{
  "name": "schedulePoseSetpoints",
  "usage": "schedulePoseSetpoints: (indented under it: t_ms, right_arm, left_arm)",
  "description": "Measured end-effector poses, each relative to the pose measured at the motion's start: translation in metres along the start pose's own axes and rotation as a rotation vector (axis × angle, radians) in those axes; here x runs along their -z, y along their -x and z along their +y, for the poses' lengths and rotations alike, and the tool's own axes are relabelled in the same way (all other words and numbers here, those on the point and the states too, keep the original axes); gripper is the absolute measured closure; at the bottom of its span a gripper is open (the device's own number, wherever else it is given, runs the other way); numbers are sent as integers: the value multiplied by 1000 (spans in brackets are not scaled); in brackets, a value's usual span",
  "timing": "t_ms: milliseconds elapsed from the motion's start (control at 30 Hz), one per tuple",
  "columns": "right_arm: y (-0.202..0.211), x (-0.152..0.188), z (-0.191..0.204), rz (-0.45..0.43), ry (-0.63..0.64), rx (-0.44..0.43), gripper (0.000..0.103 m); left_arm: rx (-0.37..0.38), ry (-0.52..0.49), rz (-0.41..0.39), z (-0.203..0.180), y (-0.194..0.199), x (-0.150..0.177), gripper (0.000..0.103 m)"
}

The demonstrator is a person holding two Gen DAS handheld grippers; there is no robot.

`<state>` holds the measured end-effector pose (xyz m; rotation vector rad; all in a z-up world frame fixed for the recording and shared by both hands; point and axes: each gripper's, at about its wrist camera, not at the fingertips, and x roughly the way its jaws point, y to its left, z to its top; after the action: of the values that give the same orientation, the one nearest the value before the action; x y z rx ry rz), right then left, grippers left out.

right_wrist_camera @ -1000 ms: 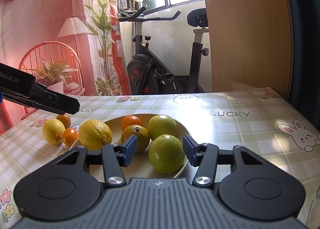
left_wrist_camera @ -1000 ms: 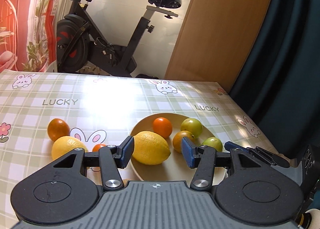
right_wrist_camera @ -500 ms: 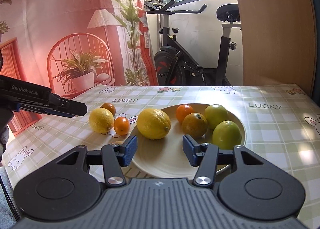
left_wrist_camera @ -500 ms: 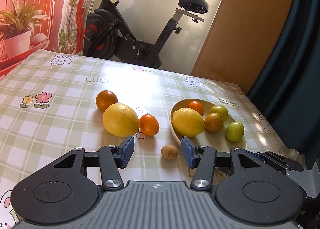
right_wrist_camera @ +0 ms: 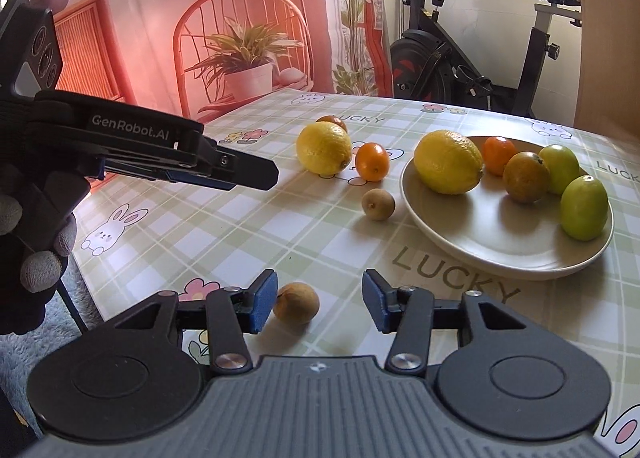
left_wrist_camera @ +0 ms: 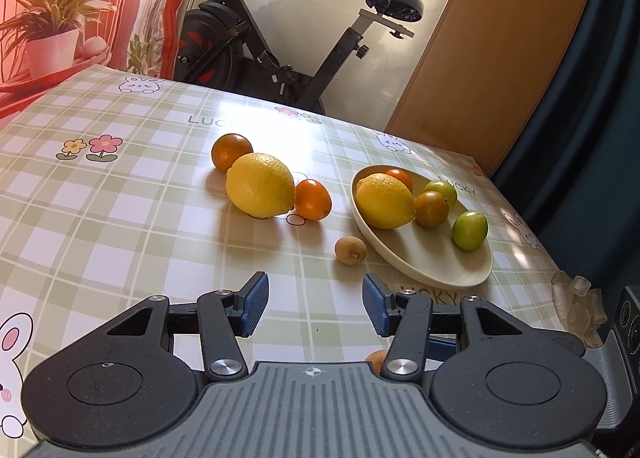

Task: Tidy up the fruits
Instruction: 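Move the right gripper to the small brown kiwi and close on it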

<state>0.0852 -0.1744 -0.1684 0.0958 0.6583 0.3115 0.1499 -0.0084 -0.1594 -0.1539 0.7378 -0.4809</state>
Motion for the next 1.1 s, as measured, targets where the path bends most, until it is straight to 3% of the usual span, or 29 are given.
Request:
schedulePoseSetpoints:
  t_ms: [300, 733, 1100]
  right_arm:
    - [-11, 6, 9, 54, 22, -9, 72]
    - [-2, 5, -14, -6, -5, 41, 72]
    - [11, 10, -50, -72, -104, 111, 72]
  left_arm:
    - [6, -3, 4, 1, -2, 7, 48]
    - [14, -47, 43, -12, -18, 10, 49]
    - [40, -266, 6, -44, -40, -19, 49]
